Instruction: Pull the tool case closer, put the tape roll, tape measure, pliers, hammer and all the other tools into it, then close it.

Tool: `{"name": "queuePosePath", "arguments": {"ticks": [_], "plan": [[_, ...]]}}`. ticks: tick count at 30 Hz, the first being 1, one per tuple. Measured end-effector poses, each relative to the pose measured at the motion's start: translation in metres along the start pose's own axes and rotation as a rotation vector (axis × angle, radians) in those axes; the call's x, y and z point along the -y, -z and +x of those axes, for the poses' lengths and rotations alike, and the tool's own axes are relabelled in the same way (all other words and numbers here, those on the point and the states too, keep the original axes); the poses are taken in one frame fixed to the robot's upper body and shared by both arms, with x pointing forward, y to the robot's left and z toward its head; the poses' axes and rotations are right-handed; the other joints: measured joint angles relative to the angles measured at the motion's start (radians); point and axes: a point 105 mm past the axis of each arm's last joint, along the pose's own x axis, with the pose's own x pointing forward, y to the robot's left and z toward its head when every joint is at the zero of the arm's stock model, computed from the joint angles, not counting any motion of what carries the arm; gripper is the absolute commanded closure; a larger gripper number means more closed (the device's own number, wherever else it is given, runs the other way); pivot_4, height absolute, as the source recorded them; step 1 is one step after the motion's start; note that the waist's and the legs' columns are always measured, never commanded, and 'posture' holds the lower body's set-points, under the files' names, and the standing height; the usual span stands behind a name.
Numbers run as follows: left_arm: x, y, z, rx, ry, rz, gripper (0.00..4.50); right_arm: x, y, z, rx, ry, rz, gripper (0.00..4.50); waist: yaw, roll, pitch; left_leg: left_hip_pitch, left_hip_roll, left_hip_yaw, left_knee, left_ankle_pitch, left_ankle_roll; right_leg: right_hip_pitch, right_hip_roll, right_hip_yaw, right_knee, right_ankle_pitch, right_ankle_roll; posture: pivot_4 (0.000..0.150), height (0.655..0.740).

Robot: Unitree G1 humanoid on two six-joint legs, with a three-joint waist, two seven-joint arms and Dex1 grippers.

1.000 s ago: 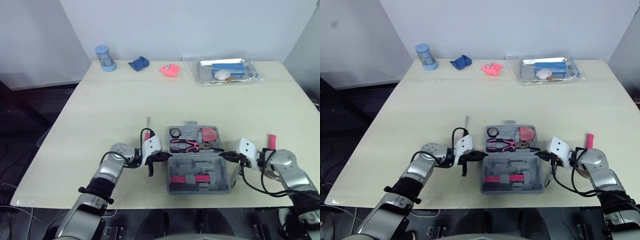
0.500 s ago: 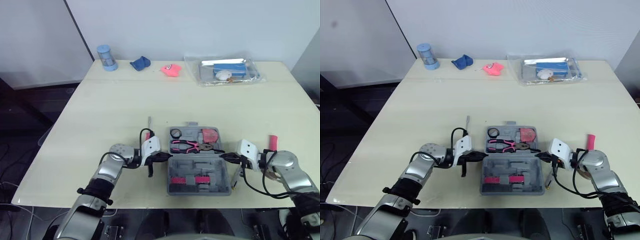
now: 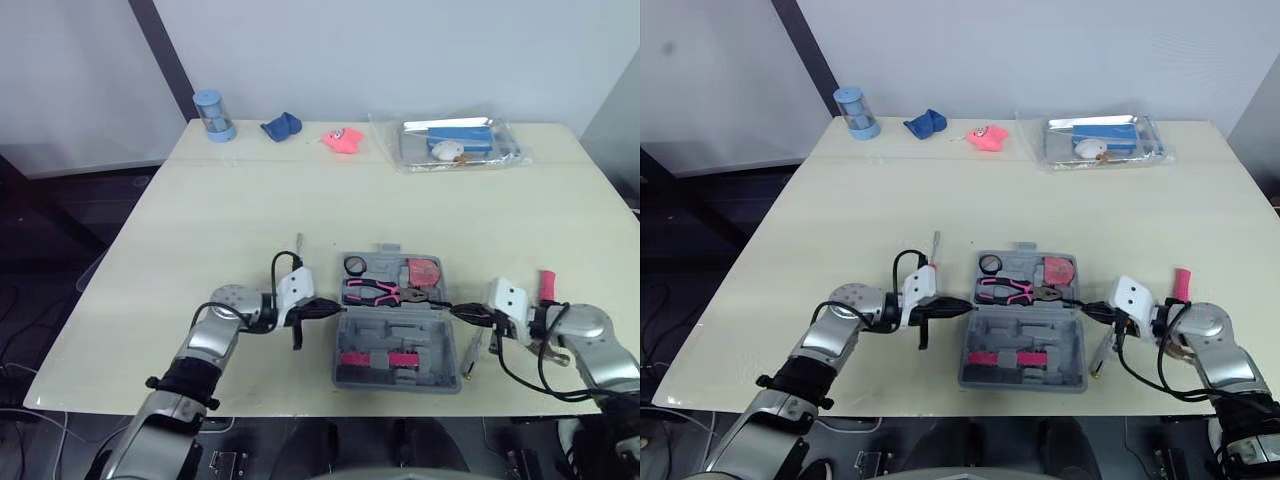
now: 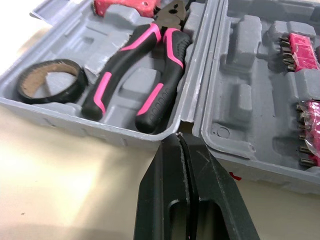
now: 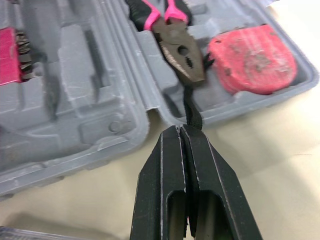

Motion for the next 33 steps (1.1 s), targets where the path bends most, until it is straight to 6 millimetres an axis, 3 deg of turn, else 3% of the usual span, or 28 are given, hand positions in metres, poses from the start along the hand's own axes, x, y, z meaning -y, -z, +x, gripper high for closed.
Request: {"name": "queuePosePath", "arguments": {"ticks": [11, 15, 20, 23, 27, 31, 33], "plan": [[0.005, -0.002, -0.007, 0.034, -0.005, -0.013, 4.50, 0.009, -0.006, -0.005, 0.049, 0.063, 0.003, 4.44, -0.001, 0.000, 0.000, 0.000, 0.000, 0.000, 0.000, 0.000, 0.000, 0.000, 0.000, 0.000, 0.000, 0.000, 0.000, 0.150, 0.7400], [0.010, -0.012, -0.025, 0.137, -0.038, -0.060, 4.50, 0.012, -0.014, -0.025, 0.151, 0.155, 0.077, 4.44, 0.001, 0.000, 0.000, 0.000, 0.001, -0.001, 0.000, -0.001, 0.002, 0.000, -0.001, 0.000, -0.001, 0.000, 0.000, 0.150, 0.7400], [0.011, -0.016, -0.063, 0.250, -0.186, -0.176, 4.50, -0.005, -0.007, -0.060, 0.247, 0.287, 0.260, 4.44, 0.007, 0.001, 0.000, -0.001, 0.001, -0.003, -0.001, -0.002, 0.003, 0.000, -0.008, 0.001, -0.001, 0.000, 0.000, 0.150, 0.7400], [0.008, -0.006, -0.090, 0.251, -0.297, -0.237, 3.67, -0.007, 0.000, -0.087, 0.260, 0.401, 0.327, 4.50, 0.006, 0.001, 0.001, 0.001, 0.001, -0.003, -0.001, -0.002, 0.003, 0.003, -0.008, 0.001, -0.001, 0.000, 0.000, 0.150, 0.7400], [0.015, 0.009, -0.115, 0.222, -0.383, -0.283, 2.07, -0.016, 0.018, -0.119, 0.216, 0.517, 0.378, 4.50, 0.007, 0.001, 0.000, 0.001, 0.001, -0.003, -0.001, -0.002, 0.004, 0.003, -0.008, 0.001, -0.002, 0.000, -0.001, 0.150, 0.7400], [0.026, 0.030, -0.142, 0.180, -0.486, -0.349, 0.23, -0.038, 0.047, -0.154, 0.148, 0.642, 0.469, 3.23, 0.011, 0.001, 0.001, 0.001, 0.001, -0.003, -0.002, -0.003, 0.004, 0.003, -0.009, 0.001, -0.003, 0.000, -0.001, 0.150, 0.7400], [0.033, 0.038, -0.150, 0.161, -0.515, -0.373, 0.00, -0.046, 0.055, -0.166, 0.132, 0.688, 0.492, 2.23, 0.011, 0.002, 0.000, 0.002, 0.001, -0.002, -0.002, -0.003, 0.005, 0.003, -0.010, 0.001, -0.003, -0.001, -0.002, 0.150, 0.7400]]}}
